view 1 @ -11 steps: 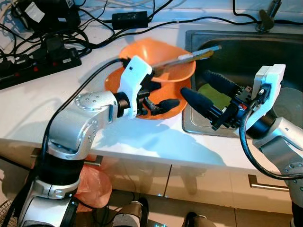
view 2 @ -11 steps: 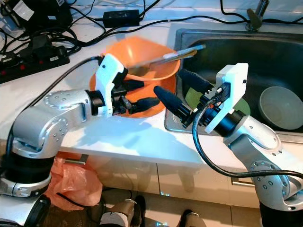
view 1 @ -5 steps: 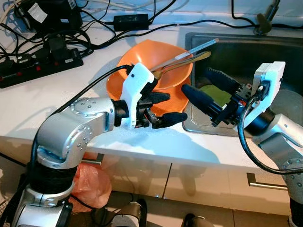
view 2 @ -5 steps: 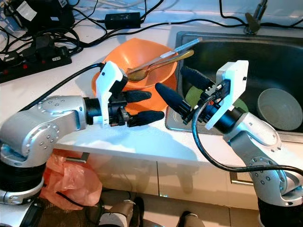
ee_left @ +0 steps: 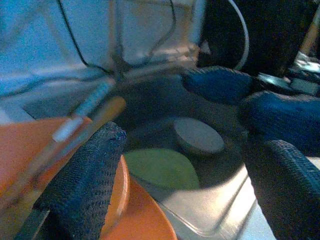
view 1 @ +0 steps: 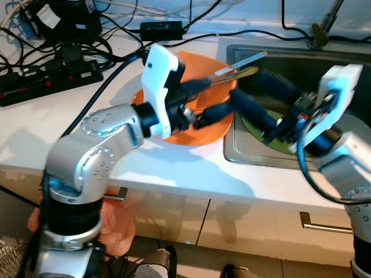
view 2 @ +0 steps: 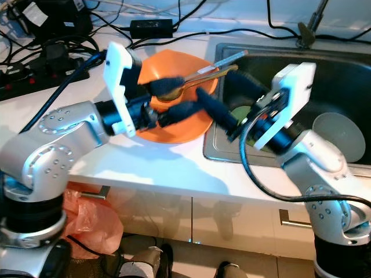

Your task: Kitchen organization

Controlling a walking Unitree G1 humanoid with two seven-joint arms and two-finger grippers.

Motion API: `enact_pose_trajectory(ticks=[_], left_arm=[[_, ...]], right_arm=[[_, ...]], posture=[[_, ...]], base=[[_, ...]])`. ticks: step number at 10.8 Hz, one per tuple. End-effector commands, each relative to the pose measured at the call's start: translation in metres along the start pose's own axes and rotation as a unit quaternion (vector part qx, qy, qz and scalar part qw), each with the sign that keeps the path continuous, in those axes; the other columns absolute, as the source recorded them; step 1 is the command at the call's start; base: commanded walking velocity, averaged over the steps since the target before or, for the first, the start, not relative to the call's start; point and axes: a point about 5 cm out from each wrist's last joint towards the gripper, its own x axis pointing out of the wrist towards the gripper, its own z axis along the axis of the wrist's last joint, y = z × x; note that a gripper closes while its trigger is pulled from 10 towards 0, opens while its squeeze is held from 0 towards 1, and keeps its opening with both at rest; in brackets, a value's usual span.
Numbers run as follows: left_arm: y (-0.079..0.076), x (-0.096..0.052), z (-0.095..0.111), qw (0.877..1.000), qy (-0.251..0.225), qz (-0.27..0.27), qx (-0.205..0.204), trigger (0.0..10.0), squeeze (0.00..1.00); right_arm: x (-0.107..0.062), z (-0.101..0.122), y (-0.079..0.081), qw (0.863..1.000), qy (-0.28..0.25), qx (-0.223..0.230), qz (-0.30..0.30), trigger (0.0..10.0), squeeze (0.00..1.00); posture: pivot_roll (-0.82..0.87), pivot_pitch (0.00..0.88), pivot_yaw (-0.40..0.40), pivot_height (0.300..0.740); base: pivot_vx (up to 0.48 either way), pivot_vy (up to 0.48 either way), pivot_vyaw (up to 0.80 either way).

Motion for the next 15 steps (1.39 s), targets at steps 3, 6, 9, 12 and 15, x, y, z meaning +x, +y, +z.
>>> enact_pose_trajectory(ticks=[3,6,9,12,15], left_arm=[[0.019,-0.010,0.012,0.979,-0.097,0.164,0.066,10.0,0.00],[0.033,-0.025,-0.026,0.945,-0.087,0.294,0.109,10.0,0.00],[0.036,-0.023,-0.038,0.935,-0.101,0.325,0.098,10.0,0.00],[0.041,-0.022,-0.033,0.924,-0.122,0.347,0.102,10.0,0.00],[0.045,-0.022,-0.035,0.921,-0.124,0.354,0.104,10.0,0.00]], right_arm=[[-0.001,-0.009,-0.020,0.993,0.001,-0.003,-0.115,10.0,0.00],[0.006,-0.017,-0.023,0.985,-0.008,0.006,-0.175,10.0,0.00],[0.024,-0.019,-0.019,0.981,-0.033,0.016,-0.193,10.0,0.00],[0.035,-0.027,-0.009,0.982,-0.038,0.013,-0.186,10.0,0.00],[0.039,-0.034,-0.007,0.983,-0.036,0.018,-0.178,10.0,0.00]], posture=[[0.11,0.118,0.023,0.740],[0.09,0.102,0.009,0.740],[0.08,0.078,-0.007,0.740],[0.08,0.070,-0.009,0.740],[0.10,0.061,-0.011,0.740]], base=[[0.000,0.000,0.00],[0.000,0.000,0.00],[0.000,-0.101,0.00],[0.000,-0.480,0.00],[0.000,-0.480,0.00]])
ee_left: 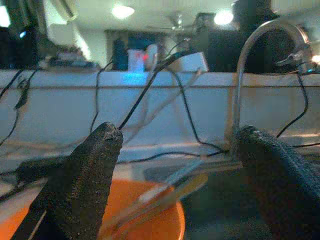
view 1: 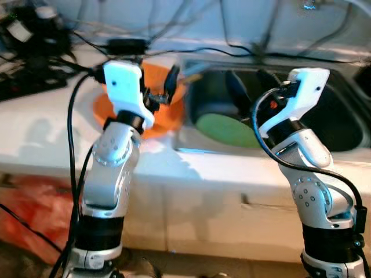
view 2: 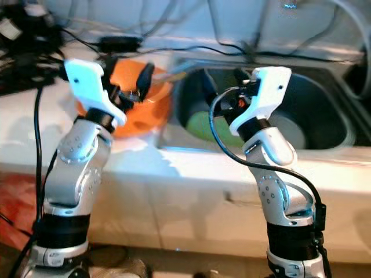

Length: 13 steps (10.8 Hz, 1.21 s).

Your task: Kitchen organization

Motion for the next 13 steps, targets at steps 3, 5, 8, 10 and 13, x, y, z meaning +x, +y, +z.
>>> enact_pose_trajectory(ticks=[3,5,8,10,13], left_arm=[[0.007,-0.002,-0.004,1.000,0.007,0.026,-0.009,10.0,0.00],[0.008,-0.003,-0.005,0.999,0.007,0.030,-0.012,10.0,0.00],[0.017,-0.003,-0.003,0.998,0.013,0.053,-0.008,10.0,0.00],[0.020,0.000,0.010,0.998,-0.009,0.055,-0.001,10.0,0.00],[0.023,0.001,0.007,0.998,0.001,0.062,-0.006,10.0,0.00]], right_arm=[[0.001,0.000,0.006,1.000,-0.004,0.000,0.015,10.0,0.00],[0.001,0.002,0.005,1.000,-0.011,0.001,0.008,10.0,0.00],[0.004,0.005,-0.001,1.000,-0.017,-0.014,-0.012,10.0,0.00],[0.007,0.017,0.003,0.999,-0.044,-0.017,-0.011,10.0,0.00],[0.007,0.020,0.005,0.998,-0.050,-0.022,-0.011,10.0,0.00]], posture=[[0.10,0.062,-0.015,0.740],[0.09,0.067,-0.018,0.740],[0.10,0.080,-0.019,0.740],[0.10,0.085,-0.015,0.740],[0.09,0.087,-0.009,0.740]], base=[[0.000,0.000,0.00],[0.000,0.000,0.00],[0.000,0.000,0.00],[0.281,0.000,0.00],[0.375,0.000,0.00]])
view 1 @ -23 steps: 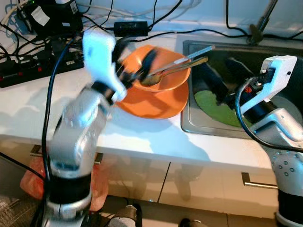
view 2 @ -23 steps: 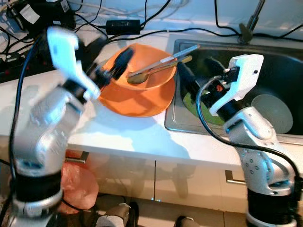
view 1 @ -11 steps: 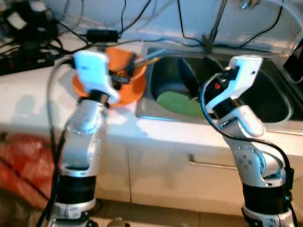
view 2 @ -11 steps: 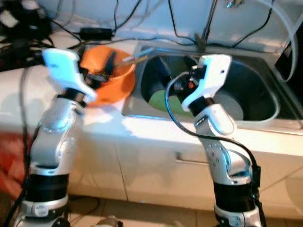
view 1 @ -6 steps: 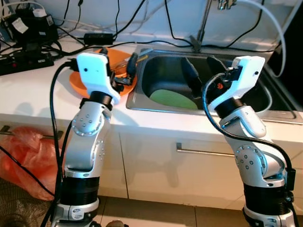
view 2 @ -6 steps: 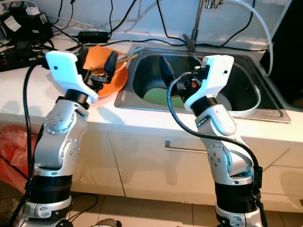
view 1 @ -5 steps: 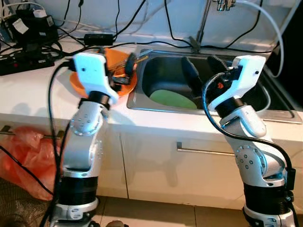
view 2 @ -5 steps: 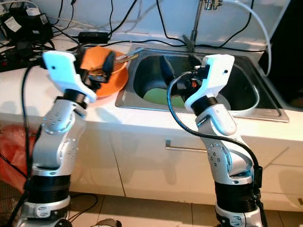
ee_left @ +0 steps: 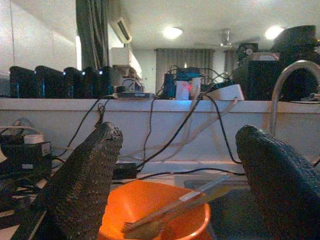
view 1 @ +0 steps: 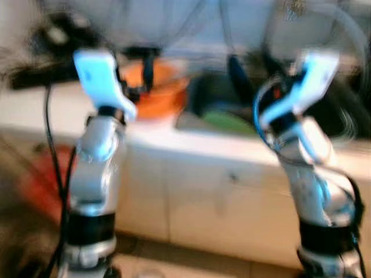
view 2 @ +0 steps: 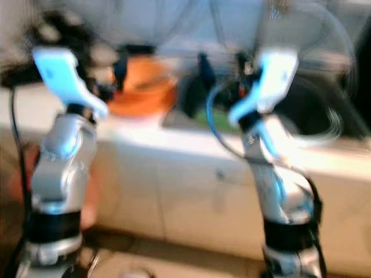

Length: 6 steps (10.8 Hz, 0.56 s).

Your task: Kitchen organization

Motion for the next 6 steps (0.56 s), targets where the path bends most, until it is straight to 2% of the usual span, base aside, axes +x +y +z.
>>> enact_pose_trajectory(ticks=[1,4,6], left_arm=[[0.0032,0.0010,-0.0017,1.000,0.011,0.008,0.001,10.0,0.00],[0.0012,0.0002,-0.0031,1.000,0.018,-0.001,0.001,10.0,0.00],[-0.0024,0.0006,-0.0060,1.000,0.029,-0.010,0.001,10.0,0.00]], right_arm=[[0.0015,0.0033,0.0032,1.000,-0.008,-0.003,0.004,10.0,0.00],[0.0025,0.0031,0.0058,1.000,-0.013,-0.003,0.005,10.0,0.00],[0.0033,0.0024,0.0060,1.000,-0.012,-0.003,0.002,10.0,0.00]], posture=[[0.09,0.087,-0.009,0.740],[0.10,0.089,-0.003,0.740],[0.10,0.088,-0.002,0.740]], base=[[0.401,0.000,0.00],[0.411,0.000,0.00],[0.000,0.000,0.00]])
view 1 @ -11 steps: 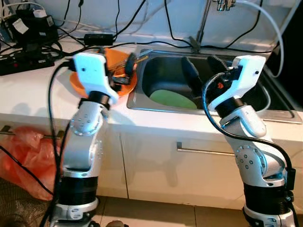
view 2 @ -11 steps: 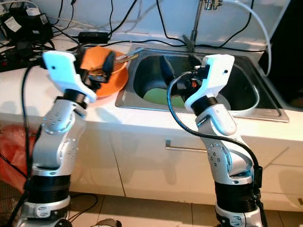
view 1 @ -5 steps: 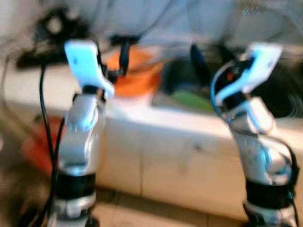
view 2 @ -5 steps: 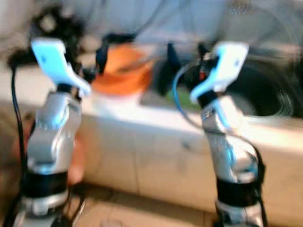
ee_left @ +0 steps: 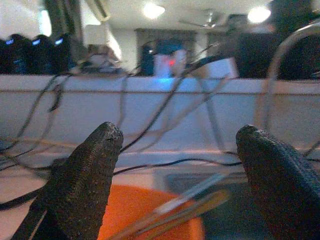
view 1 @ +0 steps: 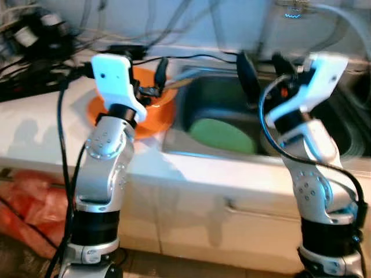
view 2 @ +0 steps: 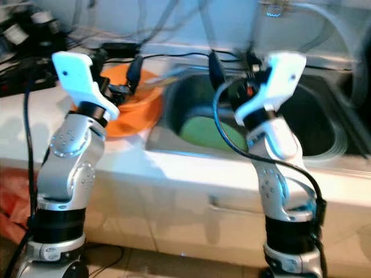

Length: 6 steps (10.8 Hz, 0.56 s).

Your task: Kitchen organization

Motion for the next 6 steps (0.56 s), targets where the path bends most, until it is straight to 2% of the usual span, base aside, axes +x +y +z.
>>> enact_pose_trajectory(ticks=[1,6], left_arm=[[0.001,0.000,0.000,1.000,0.004,0.001,-0.003,10.0,0.00],[0.000,0.003,-0.014,0.999,0.045,-0.003,-0.002,10.0,0.00]], right_arm=[[0.000,0.000,0.002,1.000,0.003,-0.004,0.004,10.0,0.00],[-0.002,-0.004,0.006,1.000,0.014,0.006,0.013,10.0,0.00]], posture=[[0.10,0.089,-0.001,0.740],[0.10,0.097,0.002,0.740]], base=[[0.000,0.000,0.00],[0.000,0.000,0.00]])
